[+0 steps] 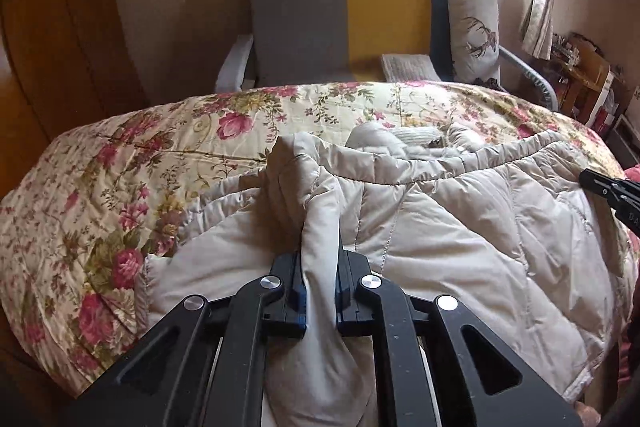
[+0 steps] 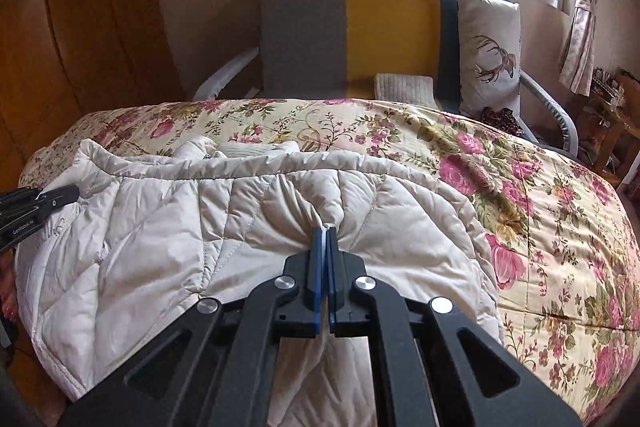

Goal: Fold large clothes
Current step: 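Grasp the jacket hem with both grippers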

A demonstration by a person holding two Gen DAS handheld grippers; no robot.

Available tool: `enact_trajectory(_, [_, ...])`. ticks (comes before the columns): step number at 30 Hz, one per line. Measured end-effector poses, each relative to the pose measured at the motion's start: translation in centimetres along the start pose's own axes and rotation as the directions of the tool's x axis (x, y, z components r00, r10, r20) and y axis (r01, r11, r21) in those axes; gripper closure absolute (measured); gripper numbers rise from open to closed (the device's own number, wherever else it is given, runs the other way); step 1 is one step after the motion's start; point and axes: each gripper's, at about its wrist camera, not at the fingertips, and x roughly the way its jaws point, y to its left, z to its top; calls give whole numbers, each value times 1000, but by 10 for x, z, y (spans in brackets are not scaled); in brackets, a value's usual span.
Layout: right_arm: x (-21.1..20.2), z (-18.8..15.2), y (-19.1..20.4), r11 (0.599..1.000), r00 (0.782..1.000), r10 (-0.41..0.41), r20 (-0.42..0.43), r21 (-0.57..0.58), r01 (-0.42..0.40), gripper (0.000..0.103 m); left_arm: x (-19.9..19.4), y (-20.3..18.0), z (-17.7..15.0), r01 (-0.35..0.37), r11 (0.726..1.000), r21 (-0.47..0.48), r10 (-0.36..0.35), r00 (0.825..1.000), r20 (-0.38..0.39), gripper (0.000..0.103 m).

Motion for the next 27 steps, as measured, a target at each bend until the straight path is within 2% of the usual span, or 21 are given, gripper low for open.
enact_trajectory(2, [18, -1, -1, 1000, 1000, -2, -17, 2, 2, 102, 24, 3, -3, -3, 1000, -6, 3, 999, -44, 93])
enact_trajectory(4, [37, -6, -4, 1000, 999, -1, -38, 22, 2, 102, 42, 8, -8, -8, 999, -31, 6, 999, -49, 84])
enact_trajectory(6, [57, -12, -8, 998, 998, -38, -57, 39, 40, 103, 53, 14, -12, 0, 999, -49, -2, 999, -45, 75])
enact_trajectory(10, [78, -23, -15, 997, 998, -36, -48, 72, 39, 103, 62, 24, -22, 33, 996, -88, -34, 999, -5, 57])
enact_trajectory(12, [83, -26, -16, 996, 999, -30, -35, 83, 33, 103, 63, 26, -29, 42, 994, -104, -39, 999, 33, 55])
enact_trajectory(16, [85, -29, -18, 995, 1000, -18, -18, 93, 20, 103, 51, 23, -30, 28, 994, -107, -24, 999, 41, 53])
enact_trajectory(18, [85, -30, -22, 994, 1000, -1, -16, 111, 3, 103, 36, 22, -24, 25, 992, -125, -21, 999, 31, 46])
enact_trajectory(21, [87, -29, -22, 993, 1000, 4, -15, 119, -2, 103, 3, 21, -12, 80, 977, -198, -62, 994, 94, 44])
enact_trajectory(22, [87, -29, -22, 993, 1000, 1, -14, 115, 1, 103, -6, 16, -5, 93, 975, -200, -72, 991, 111, 35])
enact_trajectory(25, [88, -29, -20, 994, 1000, -2, -13, 112, 4, 103, -15, -13, 14, 95, 986, -133, -80, 990, 117, 32])
enact_trajectory(27, [88, -29, -20, 993, 1000, 3, -12, 116, -1, 103, -9, -39, 25, 69, 996, -61, -63, 993, 102, 32])
